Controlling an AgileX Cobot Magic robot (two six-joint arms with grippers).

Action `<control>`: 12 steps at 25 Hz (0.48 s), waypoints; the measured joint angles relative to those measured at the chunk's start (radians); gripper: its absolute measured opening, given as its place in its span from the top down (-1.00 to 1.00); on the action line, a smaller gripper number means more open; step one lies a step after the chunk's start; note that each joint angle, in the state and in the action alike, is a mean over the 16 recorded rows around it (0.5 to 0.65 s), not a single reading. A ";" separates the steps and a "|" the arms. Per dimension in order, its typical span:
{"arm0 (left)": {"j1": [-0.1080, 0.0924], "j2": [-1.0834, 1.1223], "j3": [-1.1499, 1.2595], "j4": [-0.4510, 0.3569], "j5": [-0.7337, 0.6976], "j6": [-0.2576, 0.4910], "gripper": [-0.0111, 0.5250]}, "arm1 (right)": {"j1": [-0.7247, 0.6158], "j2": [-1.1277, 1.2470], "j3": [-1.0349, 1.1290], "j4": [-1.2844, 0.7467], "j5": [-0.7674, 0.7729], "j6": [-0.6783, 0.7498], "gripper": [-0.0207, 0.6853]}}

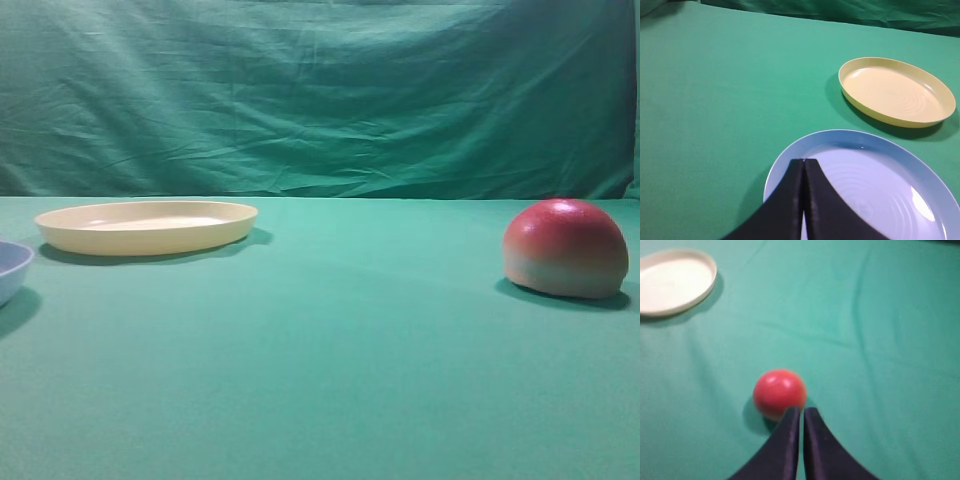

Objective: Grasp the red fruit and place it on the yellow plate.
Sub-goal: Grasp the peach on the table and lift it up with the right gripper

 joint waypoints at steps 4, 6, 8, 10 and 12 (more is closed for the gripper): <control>0.000 0.000 0.000 0.000 0.000 0.000 0.96 | 0.000 0.157 -0.051 0.020 0.067 -0.015 0.94; 0.000 0.000 0.000 0.000 0.000 0.000 0.96 | 0.005 0.217 -0.076 0.025 0.091 -0.024 0.94; 0.000 0.000 0.000 0.000 0.000 0.000 0.96 | 0.017 0.265 -0.103 0.022 0.104 -0.032 0.94; 0.000 0.000 0.000 0.000 0.000 0.000 0.96 | 0.039 0.303 -0.132 0.010 0.109 -0.034 0.94; 0.000 0.000 0.000 0.000 0.000 0.000 0.96 | 0.070 0.334 -0.162 -0.016 0.109 -0.027 0.94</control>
